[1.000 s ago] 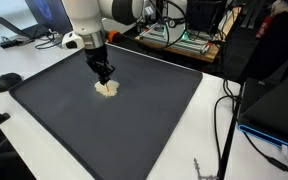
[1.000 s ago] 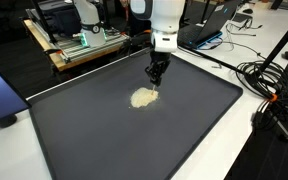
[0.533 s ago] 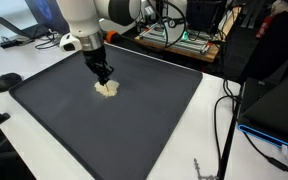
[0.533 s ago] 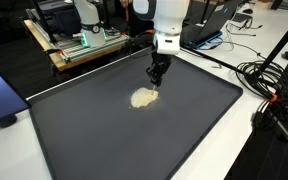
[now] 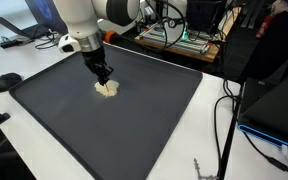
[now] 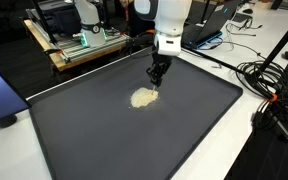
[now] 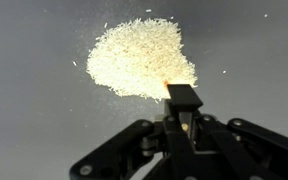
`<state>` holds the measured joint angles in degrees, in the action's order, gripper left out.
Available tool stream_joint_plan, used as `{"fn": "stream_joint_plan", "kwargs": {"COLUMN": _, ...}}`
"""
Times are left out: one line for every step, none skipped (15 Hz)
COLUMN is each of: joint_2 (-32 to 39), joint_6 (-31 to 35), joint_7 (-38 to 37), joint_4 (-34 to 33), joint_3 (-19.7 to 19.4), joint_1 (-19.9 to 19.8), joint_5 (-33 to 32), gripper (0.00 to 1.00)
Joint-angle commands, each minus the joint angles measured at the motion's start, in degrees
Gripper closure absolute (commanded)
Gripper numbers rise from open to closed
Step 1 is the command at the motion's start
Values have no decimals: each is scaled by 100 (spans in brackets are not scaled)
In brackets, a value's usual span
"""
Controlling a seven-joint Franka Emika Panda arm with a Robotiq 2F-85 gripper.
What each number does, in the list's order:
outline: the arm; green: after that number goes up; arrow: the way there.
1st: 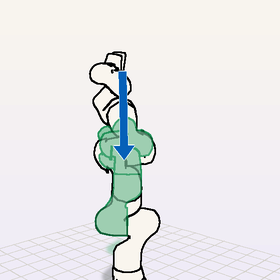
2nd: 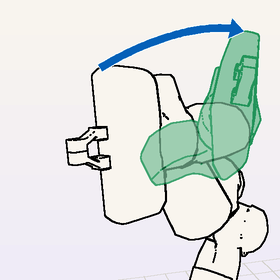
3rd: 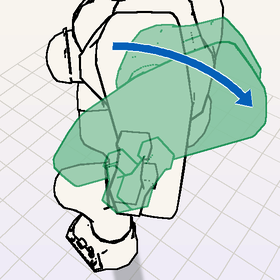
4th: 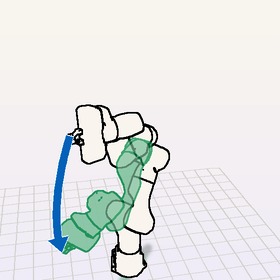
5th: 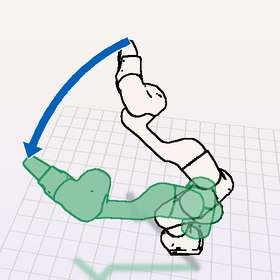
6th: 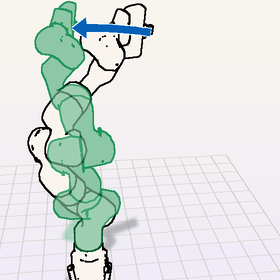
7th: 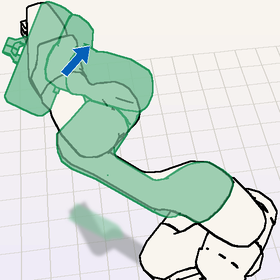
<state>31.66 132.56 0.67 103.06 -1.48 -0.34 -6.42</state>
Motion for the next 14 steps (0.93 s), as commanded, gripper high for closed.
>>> {"fn": "stream_joint_plan", "kwargs": {"joint_2": 125, "joint_6": -144, "joint_7": 27, "joint_4": -60, "joint_3": -25, "joint_1": -15, "joint_5": 25, "gripper": 97}}
{"fn": "stream_joint_plan", "kwargs": {"joint_2": 81, "joint_6": -161, "joint_7": 31, "joint_4": -43, "joint_3": -31, "joint_1": -13, "joint_5": 16, "gripper": 97}}
{"fn": "stream_joint_plan", "kwargs": {"joint_2": 19, "joint_6": -153, "joint_7": 11, "joint_4": -11, "joint_3": -43, "joint_1": -1, "joint_5": -3, "gripper": 97}}
{"fn": "stream_joint_plan", "kwargs": {"joint_2": -42, "joint_6": -118, "joint_7": -13, "joint_4": 28, "joint_3": -54, "joint_1": 16, "joint_5": -24, "gripper": 97}}
{"fn": "stream_joint_plan", "kwargs": {"joint_2": -77, "joint_6": -122, "joint_7": -18, "joint_4": 47, "joint_3": -56, "joint_1": 26, "joint_5": -36, "gripper": 97}}
{"fn": "stream_joint_plan", "kwargs": {"joint_2": -125, "joint_6": -102, "joint_7": -35, "joint_4": 79, "joint_3": -62, "joint_1": 45, "joint_5": -61, "gripper": 97}}
{"fn": "stream_joint_plan", "kwargs": {"joint_2": -152, "joint_6": -95, "joint_7": -53, "joint_4": 96, "joint_3": -71, "joint_1": 62, "joint_5": -86, "gripper": 97}}
{"fn": "stream_joint_plan", "kwargs": {"joint_2": -179, "joint_6": -107, "joint_7": -58, "joint_4": 109, "joint_3": -74, "joint_1": 71, "joint_5": -100, "gripper": 97}}
{"fn": "stream_joint_plan", "kwargs": {"joint_2": -209, "joint_6": -109, "joint_7": -67, "joint_4": 122, "joint_3": -80, "joint_1": 78, "joint_5": -114, "gripper": 97}}
{"fn": "stream_joint_plan", "kwargs": {"joint_2": -228, "joint_6": -113, "joint_7": -100, "joint_4": 127, "joint_3": -94, "joint_1": 93, "joint_5": -135, "gripper": 97}}
{"fn": "stream_joint_plan", "kwargs": {"joint_2": -267, "joint_6": -112, "joint_7": -95, "joint_4": 144, "joint_3": -91, "joint_1": 89, "joint_5": -127, "gripper": 97}}
{"fn": "stream_joint_plan", "kwargs": {"joint_2": -292, "joint_6": -103, "joint_7": -98, "joint_4": 152, "joint_3": -92, "joint_1": 88, "joint_5": -128, "gripper": 97}}
{"fn": "stream_joint_plan", "kwargs": {"joint_2": -324, "joint_6": -100, "joint_7": -95, "joint_4": 165, "joint_3": -88, "joint_1": 84, "joint_5": -121, "gripper": 97}}
{"fn": "stream_joint_plan", "kwargs": {"joint_2": -356, "joint_6": -110, "joint_7": -109, "joint_4": 173, "joint_3": -93, "joint_1": 93, "joint_5": -132, "gripper": 97}}
